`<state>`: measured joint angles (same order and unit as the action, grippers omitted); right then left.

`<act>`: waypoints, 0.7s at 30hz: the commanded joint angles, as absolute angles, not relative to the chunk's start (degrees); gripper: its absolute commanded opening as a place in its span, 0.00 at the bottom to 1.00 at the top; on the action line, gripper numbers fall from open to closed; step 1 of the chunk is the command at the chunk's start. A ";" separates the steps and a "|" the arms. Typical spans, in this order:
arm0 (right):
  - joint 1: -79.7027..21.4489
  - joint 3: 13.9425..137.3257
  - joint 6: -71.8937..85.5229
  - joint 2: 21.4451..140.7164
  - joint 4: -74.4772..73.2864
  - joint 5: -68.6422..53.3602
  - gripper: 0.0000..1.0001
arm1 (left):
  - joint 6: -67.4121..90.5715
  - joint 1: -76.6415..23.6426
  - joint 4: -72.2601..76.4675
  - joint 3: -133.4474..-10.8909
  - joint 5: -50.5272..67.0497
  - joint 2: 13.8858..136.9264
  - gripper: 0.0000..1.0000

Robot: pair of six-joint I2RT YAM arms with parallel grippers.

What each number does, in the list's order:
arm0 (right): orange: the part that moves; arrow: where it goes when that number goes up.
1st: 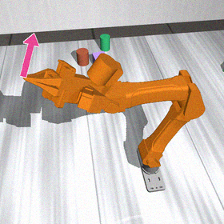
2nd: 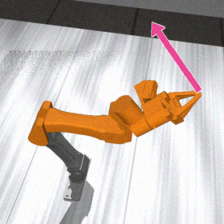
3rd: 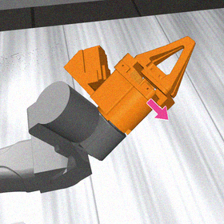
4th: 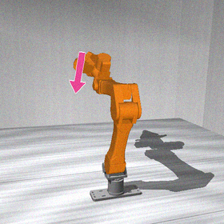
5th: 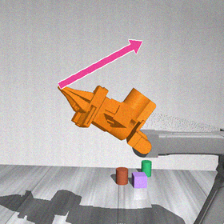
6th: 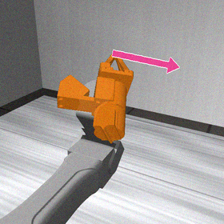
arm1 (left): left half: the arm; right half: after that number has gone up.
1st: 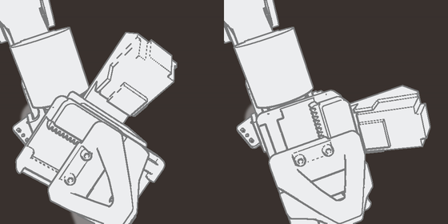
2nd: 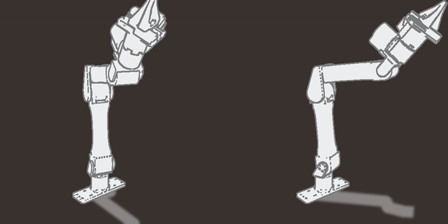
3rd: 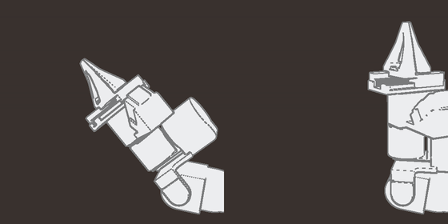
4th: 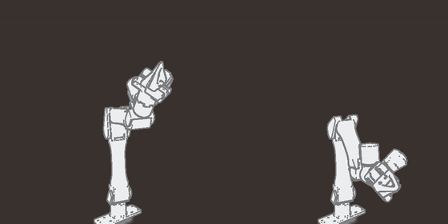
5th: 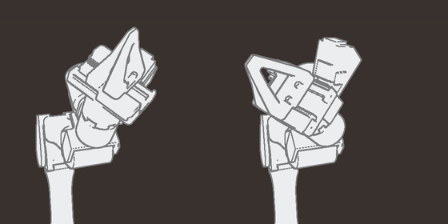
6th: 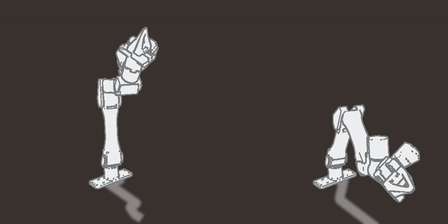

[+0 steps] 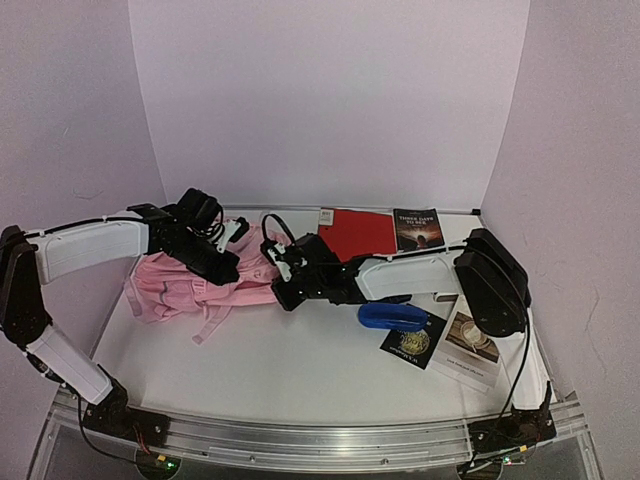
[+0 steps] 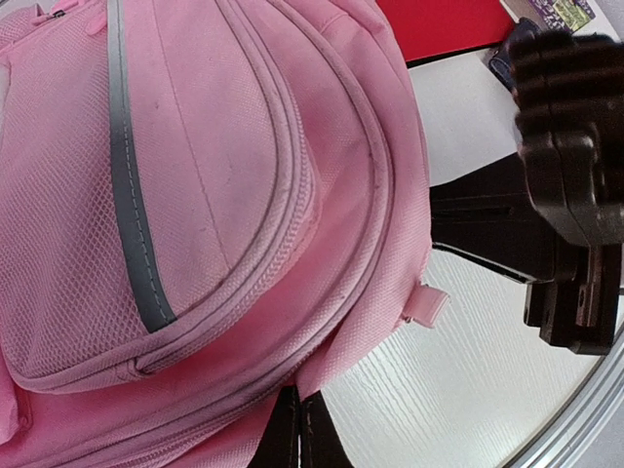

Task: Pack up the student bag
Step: Unzip the student bag at the center of the board.

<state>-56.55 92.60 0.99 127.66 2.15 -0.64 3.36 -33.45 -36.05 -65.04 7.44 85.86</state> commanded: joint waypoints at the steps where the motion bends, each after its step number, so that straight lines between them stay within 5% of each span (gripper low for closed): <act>1: -56.30 89.51 -1.82 122.47 0.88 -2.86 0.00 | 4.26 -32.05 -33.68 -64.98 5.86 82.03 0.00; 21: -53.32 91.34 -1.84 124.26 -1.90 -15.20 0.02 | 3.53 -30.67 -33.73 -63.05 6.00 82.20 0.00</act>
